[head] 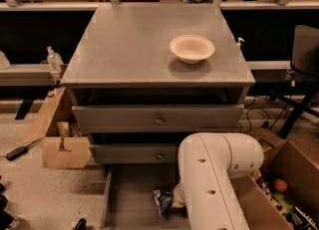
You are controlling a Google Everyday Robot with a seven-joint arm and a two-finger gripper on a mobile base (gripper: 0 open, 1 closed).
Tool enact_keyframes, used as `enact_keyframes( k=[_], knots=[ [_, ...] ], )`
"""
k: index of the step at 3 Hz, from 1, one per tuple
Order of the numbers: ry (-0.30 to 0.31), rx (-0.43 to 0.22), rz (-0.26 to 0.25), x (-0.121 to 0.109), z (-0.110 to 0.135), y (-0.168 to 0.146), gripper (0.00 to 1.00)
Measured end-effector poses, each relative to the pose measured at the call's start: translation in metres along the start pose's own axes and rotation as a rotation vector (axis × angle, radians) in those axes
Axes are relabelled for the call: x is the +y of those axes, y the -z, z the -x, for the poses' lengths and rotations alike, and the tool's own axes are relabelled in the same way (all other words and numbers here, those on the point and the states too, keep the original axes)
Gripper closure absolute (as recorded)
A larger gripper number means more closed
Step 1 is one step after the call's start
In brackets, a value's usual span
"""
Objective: Pick blue chip bag from bottom drawer and place on counter
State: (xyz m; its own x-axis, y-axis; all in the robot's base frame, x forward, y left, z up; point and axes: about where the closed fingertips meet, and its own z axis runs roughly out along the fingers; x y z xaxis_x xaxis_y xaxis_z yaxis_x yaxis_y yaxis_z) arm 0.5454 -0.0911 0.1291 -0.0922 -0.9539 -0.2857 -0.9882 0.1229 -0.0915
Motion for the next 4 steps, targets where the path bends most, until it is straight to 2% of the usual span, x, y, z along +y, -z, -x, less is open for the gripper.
enact_keyframes(
  k=[1, 2, 3, 4],
  knots=[
    [0.020, -0.033, -0.040, 0.011, 0.011, 0.047, 1.00],
    [0.014, -0.098, -0.161, 0.007, 0.031, 0.122, 1.00],
    [0.029, -0.165, -0.162, 0.052, 0.040, 0.197, 1.00],
    [0.003, -0.205, -0.142, 0.094, 0.038, 0.276, 1.00]
  ],
)
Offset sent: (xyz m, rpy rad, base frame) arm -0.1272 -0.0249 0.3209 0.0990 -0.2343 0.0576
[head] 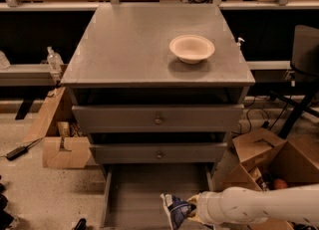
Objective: Pick blue chip bag from bottom drawer and place on counter
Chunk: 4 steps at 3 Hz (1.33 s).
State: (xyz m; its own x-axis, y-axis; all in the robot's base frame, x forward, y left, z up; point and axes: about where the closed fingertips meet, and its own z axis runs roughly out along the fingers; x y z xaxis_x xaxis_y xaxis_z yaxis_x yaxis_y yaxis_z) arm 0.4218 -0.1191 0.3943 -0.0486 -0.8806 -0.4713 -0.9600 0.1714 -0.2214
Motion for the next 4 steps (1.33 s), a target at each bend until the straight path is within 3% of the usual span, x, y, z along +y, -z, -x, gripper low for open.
enact_keyframes(
  k=[1, 2, 3, 4],
  knots=[
    [-0.022, -0.025, -0.062, -0.018, 0.016, 0.077, 1.00],
    [-0.097, -0.016, -0.150, -0.043, 0.000, 0.131, 1.00],
    [-0.096, -0.017, -0.150, -0.043, 0.000, 0.131, 1.00],
    [-0.075, -0.028, -0.142, -0.057, 0.038, 0.150, 1.00]
  ],
)
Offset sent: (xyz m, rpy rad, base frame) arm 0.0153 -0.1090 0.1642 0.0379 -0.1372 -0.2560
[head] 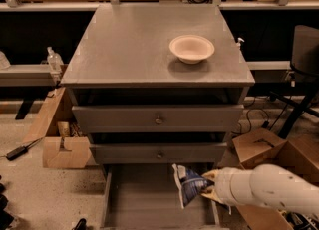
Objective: Pick blue chip bag from bottom drawer and place on counter
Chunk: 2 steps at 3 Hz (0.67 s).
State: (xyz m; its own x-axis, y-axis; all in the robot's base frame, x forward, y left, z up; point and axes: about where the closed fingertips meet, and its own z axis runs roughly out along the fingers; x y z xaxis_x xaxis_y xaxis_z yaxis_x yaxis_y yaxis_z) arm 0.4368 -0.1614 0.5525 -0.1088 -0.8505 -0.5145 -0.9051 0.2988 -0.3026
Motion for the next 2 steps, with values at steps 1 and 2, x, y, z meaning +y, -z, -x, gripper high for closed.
enact_keyframes(
  k=[1, 2],
  knots=[
    [0.031, -0.013, 0.027, -0.030, 0.093, 0.037, 1.00],
    [0.075, -0.019, 0.018, -0.070, 0.189, 0.080, 1.00]
  ],
)
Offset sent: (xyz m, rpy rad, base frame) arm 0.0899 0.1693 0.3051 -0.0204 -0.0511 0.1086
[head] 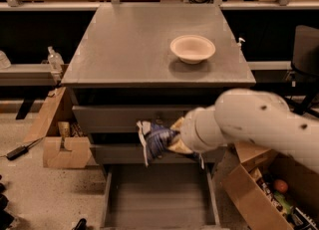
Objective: Pick blue chip bag from bottom drawer and place on counter
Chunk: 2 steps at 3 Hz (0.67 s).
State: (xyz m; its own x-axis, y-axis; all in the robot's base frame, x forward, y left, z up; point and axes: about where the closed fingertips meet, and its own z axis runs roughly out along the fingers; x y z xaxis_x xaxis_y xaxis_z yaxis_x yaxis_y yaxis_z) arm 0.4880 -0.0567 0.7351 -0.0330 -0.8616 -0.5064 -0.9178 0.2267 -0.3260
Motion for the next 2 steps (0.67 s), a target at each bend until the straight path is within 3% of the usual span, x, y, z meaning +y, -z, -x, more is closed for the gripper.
enact_keyframes(
  k=[1, 2],
  knots=[
    [0.028, -0.014, -0.056, -0.050, 0.076, 0.038, 1.00],
    [0.040, -0.057, -0.152, -0.105, 0.137, 0.070, 1.00]
  ],
)
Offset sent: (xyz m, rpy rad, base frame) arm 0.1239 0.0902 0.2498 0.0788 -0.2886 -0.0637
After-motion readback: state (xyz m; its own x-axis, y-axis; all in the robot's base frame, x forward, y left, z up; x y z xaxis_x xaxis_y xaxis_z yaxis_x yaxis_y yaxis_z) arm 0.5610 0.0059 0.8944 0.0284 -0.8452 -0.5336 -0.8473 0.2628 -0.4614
